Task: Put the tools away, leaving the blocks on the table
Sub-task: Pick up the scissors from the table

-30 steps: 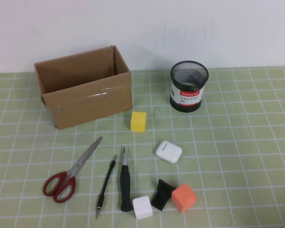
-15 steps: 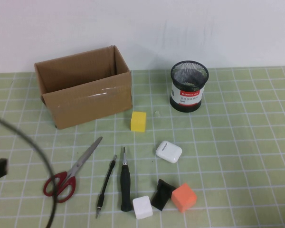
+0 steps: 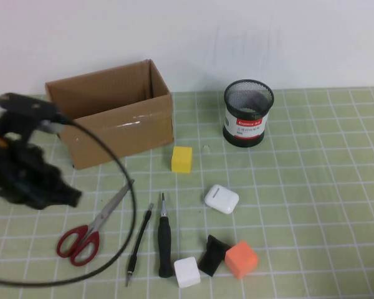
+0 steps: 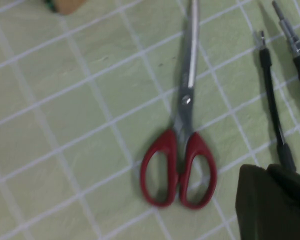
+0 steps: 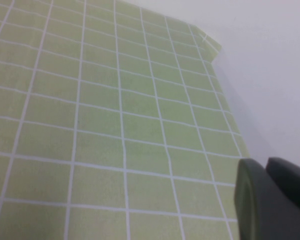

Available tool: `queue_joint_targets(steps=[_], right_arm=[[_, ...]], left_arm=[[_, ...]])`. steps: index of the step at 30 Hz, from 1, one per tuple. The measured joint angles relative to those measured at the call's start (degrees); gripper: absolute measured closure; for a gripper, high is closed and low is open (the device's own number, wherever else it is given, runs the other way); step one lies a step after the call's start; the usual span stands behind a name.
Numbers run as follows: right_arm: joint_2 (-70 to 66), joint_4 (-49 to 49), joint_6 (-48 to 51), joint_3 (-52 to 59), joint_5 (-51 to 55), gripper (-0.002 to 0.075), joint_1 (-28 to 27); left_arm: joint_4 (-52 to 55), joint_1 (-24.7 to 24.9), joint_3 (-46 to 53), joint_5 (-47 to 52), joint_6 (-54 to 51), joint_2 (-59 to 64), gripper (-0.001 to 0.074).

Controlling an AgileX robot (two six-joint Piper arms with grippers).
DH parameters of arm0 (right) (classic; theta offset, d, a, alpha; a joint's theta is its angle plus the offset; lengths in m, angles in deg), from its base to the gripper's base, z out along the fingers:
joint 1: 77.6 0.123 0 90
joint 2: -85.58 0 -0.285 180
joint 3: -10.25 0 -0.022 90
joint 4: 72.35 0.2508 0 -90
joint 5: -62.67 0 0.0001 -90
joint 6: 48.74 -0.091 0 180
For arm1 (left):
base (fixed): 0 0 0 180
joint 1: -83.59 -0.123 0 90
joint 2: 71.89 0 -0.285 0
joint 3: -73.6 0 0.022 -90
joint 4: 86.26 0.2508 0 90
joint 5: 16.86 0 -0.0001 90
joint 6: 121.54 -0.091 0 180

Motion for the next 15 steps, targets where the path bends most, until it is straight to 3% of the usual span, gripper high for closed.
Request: queue_joint_targets(steps=[5, 15], right_arm=[[0.0, 0.0, 0.0, 0.0, 0.0, 0.0736, 0.0], [0.0, 0.0, 0.0, 0.0, 0.0, 0.0736, 0.0]], left_arm=[[-0.3, 3.3, -3.6, -0.6, 0.0, 8.0, 0.0726], [2.5, 5.6, -6.6, -2.2, 1.4, 20.9, 0.05]])
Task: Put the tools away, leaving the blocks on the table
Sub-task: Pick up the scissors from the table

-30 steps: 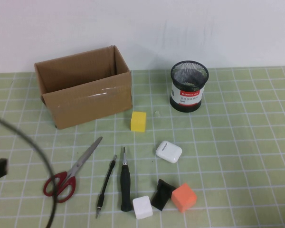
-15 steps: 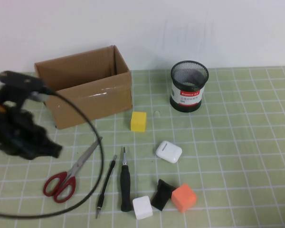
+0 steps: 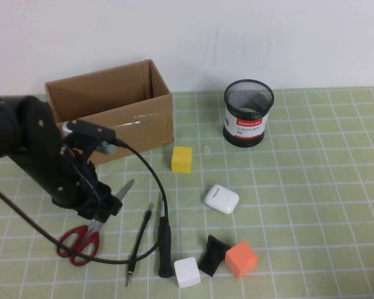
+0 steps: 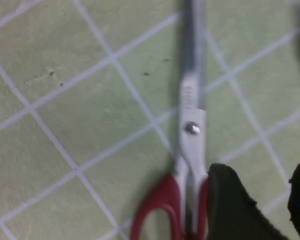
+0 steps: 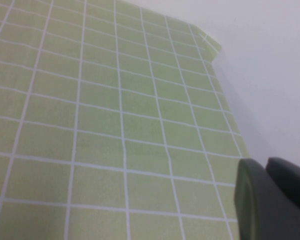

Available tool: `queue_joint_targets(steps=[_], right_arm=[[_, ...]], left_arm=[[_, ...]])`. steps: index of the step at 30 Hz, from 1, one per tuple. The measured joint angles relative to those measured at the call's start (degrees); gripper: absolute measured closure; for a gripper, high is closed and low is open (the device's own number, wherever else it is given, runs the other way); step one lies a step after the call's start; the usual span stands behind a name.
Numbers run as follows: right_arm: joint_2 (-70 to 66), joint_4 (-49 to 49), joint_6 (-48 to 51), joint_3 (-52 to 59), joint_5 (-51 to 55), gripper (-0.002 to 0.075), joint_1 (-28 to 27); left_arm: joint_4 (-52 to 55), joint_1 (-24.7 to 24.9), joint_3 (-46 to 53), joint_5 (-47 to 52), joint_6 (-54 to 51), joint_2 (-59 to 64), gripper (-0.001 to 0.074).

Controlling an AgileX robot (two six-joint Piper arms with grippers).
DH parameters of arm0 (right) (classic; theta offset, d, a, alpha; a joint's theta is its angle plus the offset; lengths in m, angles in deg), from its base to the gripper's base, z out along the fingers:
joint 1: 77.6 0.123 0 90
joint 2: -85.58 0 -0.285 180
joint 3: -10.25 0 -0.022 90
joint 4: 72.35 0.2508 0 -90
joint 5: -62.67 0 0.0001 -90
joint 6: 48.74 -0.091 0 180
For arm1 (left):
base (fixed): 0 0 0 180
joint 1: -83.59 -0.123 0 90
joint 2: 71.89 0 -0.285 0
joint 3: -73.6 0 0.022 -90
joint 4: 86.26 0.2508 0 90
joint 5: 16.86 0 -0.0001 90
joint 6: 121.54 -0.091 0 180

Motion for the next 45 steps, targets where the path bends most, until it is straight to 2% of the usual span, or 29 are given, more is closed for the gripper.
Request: queue_joint_targets(steps=[9, 25, 28, 34, 45], right_arm=[[0.0, 0.0, 0.0, 0.0, 0.0, 0.0736, 0.0], [0.0, 0.0, 0.0, 0.0, 0.0, 0.0736, 0.0], [0.0, 0.0, 0.0, 0.0, 0.0, 0.0736, 0.0], [0.0, 0.0, 0.0, 0.0, 0.0, 0.0736, 0.0], [0.0, 0.0, 0.0, 0.0, 0.0, 0.0736, 0.0]], left_arm=[[0.8, 0.0, 0.0, -6.6, 3.4, 4.7, 0.0483], [2.2, 0.4, -0.6, -8.2, 3.1, 8.8, 0.0486], [2.3, 0.4, -0.6, -8.2, 3.1, 8.8, 0.052], [3.0, 0.4, -0.6, -8.5, 2.9, 8.9, 0.0649], [4.0, 0.4, -0.6, -8.5, 3.8, 8.9, 0.0653]])
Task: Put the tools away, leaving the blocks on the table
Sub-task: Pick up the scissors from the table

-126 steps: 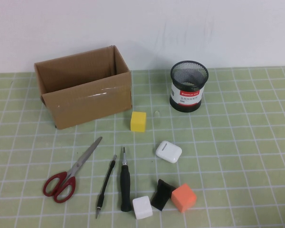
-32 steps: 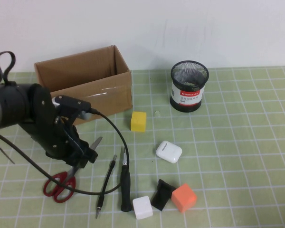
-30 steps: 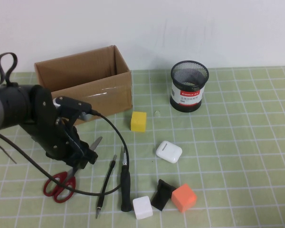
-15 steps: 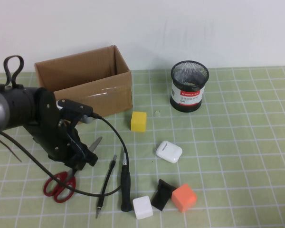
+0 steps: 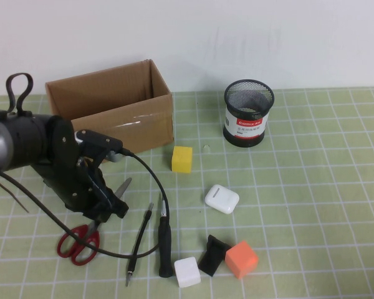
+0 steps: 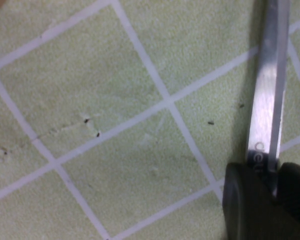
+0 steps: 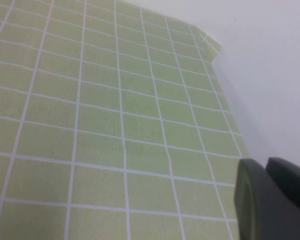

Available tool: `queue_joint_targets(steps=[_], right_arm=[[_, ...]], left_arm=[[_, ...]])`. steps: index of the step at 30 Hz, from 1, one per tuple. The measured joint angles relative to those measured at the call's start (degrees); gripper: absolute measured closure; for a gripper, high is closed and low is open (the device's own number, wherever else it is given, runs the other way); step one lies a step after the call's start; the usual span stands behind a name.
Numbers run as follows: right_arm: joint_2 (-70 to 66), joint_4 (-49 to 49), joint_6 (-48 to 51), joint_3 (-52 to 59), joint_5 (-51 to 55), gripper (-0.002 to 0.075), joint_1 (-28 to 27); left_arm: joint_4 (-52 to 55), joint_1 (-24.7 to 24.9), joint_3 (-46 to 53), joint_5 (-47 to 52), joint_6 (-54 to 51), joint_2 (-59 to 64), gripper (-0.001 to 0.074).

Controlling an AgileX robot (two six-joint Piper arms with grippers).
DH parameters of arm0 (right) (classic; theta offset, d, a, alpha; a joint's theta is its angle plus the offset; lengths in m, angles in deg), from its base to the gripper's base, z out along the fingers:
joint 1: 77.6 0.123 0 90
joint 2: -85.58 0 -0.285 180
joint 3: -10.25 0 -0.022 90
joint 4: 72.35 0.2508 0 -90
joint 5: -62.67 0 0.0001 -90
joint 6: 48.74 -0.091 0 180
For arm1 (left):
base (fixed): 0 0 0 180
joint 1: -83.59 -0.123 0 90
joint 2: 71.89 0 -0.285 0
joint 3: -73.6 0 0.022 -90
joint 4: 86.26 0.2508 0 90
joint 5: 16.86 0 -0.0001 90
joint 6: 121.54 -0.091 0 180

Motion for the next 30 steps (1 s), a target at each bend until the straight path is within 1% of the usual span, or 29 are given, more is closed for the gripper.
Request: queue_joint_targets(steps=[16, 24, 30], right_arm=[[0.0, 0.0, 0.0, 0.0, 0.0, 0.0736, 0.0], [0.0, 0.0, 0.0, 0.0, 0.0, 0.0736, 0.0], [0.0, 0.0, 0.0, 0.0, 0.0, 0.0736, 0.0]], left_arm=[[0.9, 0.0, 0.0, 0.0, 0.4, -1.3, 0.0653], [1.0, 0.0, 0.0, 0.2, 0.6, -4.3, 0.0653], [0.1, 0.3, 0.0, -0.4, -1.9, -9.9, 0.0653]])
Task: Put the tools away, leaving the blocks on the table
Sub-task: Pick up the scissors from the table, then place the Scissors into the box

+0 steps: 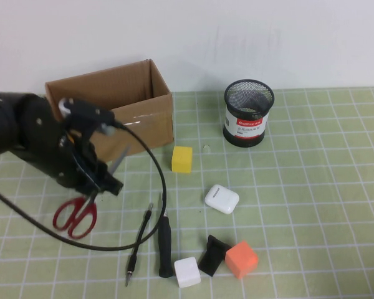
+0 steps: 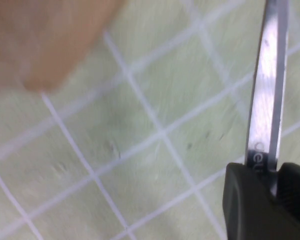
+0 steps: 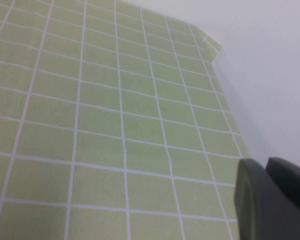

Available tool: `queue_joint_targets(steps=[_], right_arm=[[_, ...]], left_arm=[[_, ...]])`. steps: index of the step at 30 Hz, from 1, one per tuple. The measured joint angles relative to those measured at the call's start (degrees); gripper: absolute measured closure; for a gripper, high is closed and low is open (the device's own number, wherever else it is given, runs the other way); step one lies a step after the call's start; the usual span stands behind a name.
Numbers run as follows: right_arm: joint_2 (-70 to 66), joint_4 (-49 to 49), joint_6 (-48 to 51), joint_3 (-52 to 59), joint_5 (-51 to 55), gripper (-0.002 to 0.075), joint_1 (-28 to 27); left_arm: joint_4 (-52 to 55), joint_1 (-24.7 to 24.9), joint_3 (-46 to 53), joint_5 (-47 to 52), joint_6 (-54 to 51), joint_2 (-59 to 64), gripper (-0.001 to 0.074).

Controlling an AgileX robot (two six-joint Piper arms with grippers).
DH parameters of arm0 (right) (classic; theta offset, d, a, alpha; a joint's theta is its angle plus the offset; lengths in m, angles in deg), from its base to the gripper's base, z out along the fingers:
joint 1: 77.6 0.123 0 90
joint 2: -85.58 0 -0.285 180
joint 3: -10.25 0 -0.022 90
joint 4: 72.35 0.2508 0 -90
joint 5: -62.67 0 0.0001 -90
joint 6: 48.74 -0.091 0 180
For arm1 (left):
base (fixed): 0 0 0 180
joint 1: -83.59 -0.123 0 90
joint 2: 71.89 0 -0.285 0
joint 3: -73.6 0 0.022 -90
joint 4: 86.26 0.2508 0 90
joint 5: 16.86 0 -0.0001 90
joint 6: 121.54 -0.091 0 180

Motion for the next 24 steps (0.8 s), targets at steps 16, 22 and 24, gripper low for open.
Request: queue_joint_targets(steps=[16, 22, 24], right_arm=[[0.0, 0.0, 0.0, 0.0, 0.0, 0.0736, 0.0], [0.0, 0.0, 0.0, 0.0, 0.0, 0.0736, 0.0], [0.0, 0.0, 0.0, 0.0, 0.0, 0.0736, 0.0]], left_arm=[[2.6, 0.3, 0.5, -30.5, -9.3, -16.3, 0.0653], [7.7, 0.3, 0.5, -42.7, -12.0, -12.7, 0.0653], [8.0, 0.3, 0.5, -43.6, -13.6, -11.0, 0.0653]])
